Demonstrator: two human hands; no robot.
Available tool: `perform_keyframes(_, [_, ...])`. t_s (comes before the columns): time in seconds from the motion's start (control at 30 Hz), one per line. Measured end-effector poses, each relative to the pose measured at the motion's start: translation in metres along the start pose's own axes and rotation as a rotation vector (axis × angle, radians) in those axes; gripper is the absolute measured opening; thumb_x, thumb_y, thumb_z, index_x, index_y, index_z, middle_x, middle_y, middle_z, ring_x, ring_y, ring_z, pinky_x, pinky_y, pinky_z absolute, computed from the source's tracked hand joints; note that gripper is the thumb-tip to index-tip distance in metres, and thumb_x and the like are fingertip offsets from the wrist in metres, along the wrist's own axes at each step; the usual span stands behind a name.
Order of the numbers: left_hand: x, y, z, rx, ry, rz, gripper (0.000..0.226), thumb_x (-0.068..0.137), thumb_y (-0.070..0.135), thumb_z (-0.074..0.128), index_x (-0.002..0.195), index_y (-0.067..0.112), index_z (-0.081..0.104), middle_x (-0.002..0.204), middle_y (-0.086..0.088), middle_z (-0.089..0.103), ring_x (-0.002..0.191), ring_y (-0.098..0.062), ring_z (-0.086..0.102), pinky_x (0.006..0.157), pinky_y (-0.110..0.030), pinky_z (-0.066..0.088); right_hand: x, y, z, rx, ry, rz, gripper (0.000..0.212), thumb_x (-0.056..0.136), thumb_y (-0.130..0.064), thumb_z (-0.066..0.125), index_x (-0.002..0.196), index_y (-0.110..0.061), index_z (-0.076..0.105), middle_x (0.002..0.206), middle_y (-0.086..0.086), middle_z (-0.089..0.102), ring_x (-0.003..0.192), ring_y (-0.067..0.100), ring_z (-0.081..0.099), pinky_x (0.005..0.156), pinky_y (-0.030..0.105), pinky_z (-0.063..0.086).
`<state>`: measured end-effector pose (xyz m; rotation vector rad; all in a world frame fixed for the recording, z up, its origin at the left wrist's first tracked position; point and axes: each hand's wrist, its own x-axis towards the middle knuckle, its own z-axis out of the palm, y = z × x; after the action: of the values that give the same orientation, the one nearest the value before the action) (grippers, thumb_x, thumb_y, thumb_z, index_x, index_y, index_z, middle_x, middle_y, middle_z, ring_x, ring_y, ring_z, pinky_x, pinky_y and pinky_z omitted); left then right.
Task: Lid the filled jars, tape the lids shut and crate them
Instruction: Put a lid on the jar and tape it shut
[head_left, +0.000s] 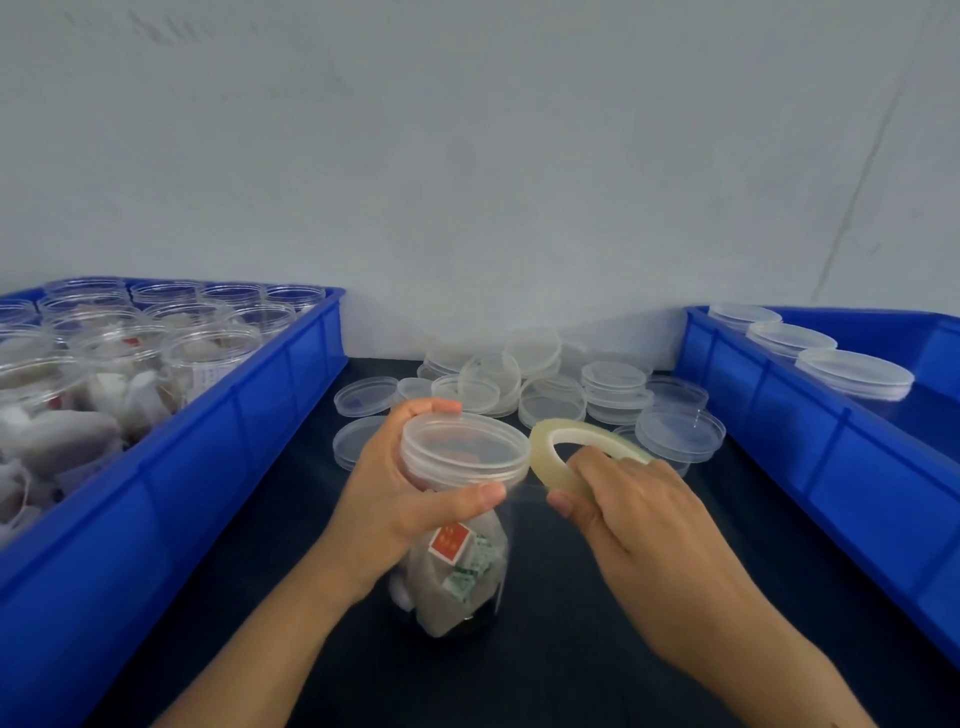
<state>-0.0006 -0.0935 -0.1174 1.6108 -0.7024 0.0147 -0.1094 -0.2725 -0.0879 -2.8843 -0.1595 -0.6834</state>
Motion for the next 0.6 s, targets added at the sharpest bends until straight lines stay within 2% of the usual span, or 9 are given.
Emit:
perform_keyframes(0.13, [0.004,-0.002,-0.002,-0.069,-0.086,-0.033,0.082,0.049,0.036,0.085,0.123,0.018,0.053,0.112,0.001,0.069,0.105,-0.016,0.067,0.083,-0.021,0.053,0.001,0.003,0.000,0.011,-0.024,0.018,0.027,0.096,-0.052,0.018,0.091,-0.031,0.034,0.081,-0.011,0.048,0.075,0.001,0.041,0.067,0.025,0.018])
perform_keyframes(0.2, [0.004,-0.002,-0.003,-0.098,-0.098,-0.051,0.086,0.046,0.035,0.086,0.122,0.019,0.049,0.109,0.005,0.069,0.104,-0.015,0.067,0.080,-0.020,0.054,0.001,0.003,-0.001,0.049,-0.037,0.042,0.027,0.096,-0.053,0.020,0.093,-0.030,0.036,0.081,-0.010,0.049,0.076,0.003,0.043,0.068,0.025,0.024])
perform_keyframes(0.3, [0.003,-0.003,-0.003,-0.125,-0.109,-0.080,0.094,0.039,0.037,0.089,0.119,0.022,0.041,0.101,0.015,0.068,0.100,-0.010,0.067,0.075,-0.018,0.054,0.002,0.003,-0.002,0.118,-0.049,0.095,0.028,0.097,-0.053,0.026,0.095,-0.028,0.039,0.078,-0.009,0.048,0.074,0.007,0.045,0.065,0.014,0.032])
perform_keyframes(0.47, [0.001,0.001,-0.004,-0.149,-0.166,-0.095,0.098,0.038,0.039,0.090,0.118,0.020,0.036,0.099,0.017,0.068,0.099,-0.007,0.068,0.074,-0.017,0.054,0.003,0.001,-0.003,0.141,-0.042,0.148,0.043,0.089,-0.063,0.026,0.087,-0.024,0.043,0.075,-0.005,0.050,0.071,0.013,0.048,0.065,0.025,0.036])
perform_keyframes(0.6, [-0.001,0.008,-0.003,-0.173,-0.201,-0.094,0.110,0.032,0.056,0.093,0.117,0.019,0.034,0.100,0.019,0.068,0.101,-0.006,0.066,0.077,-0.016,0.053,0.002,0.001,-0.004,0.223,-0.073,0.223,0.070,0.065,-0.078,0.015,0.082,-0.020,0.048,0.075,0.001,0.056,0.071,0.018,0.052,0.065,0.032,0.042])
